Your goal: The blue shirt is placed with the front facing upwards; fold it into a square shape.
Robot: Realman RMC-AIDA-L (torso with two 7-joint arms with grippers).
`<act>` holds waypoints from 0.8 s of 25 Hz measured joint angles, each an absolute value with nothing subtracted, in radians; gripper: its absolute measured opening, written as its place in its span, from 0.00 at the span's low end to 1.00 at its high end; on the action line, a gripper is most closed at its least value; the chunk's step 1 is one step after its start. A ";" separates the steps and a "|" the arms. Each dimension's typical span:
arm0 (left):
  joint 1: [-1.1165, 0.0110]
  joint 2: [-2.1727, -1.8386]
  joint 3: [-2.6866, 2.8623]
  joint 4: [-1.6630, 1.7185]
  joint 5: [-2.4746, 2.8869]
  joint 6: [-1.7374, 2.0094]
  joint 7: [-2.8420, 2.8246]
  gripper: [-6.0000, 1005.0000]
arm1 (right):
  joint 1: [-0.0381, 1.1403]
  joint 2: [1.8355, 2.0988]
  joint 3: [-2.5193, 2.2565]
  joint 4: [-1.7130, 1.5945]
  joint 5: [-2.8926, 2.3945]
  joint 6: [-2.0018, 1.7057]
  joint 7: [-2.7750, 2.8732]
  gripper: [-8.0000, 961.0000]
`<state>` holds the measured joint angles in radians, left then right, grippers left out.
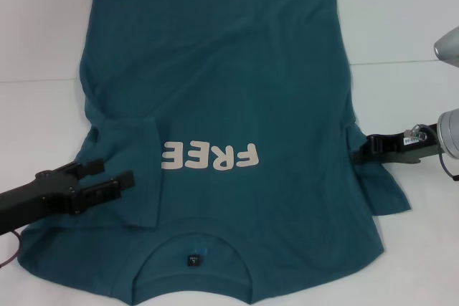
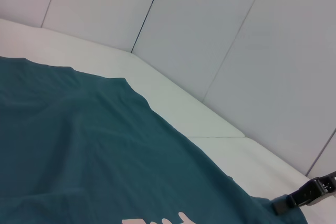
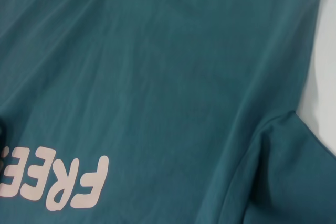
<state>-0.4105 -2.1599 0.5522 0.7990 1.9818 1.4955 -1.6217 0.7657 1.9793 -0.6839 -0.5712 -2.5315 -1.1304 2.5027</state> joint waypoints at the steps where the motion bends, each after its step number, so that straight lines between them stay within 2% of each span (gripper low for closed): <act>1: -0.411 -2.160 0.552 0.799 1.982 1.495 -1.622 0.89 | 0.766 1.979 -0.685 -0.572 -2.531 -1.129 2.496 0.24; 6: -0.411 -2.160 0.552 0.799 1.982 1.496 -1.621 0.89 | 0.763 1.979 -0.698 -0.584 -2.533 -1.125 2.479 0.04; 16: -0.412 -2.158 0.552 0.799 1.982 1.496 -1.621 0.88 | 0.738 1.965 -0.693 -0.642 -2.528 -1.141 2.479 0.04; 20: -0.410 -2.158 0.552 0.799 1.982 1.496 -1.621 0.88 | 0.736 1.948 -0.692 -0.654 -2.527 -1.147 2.487 0.05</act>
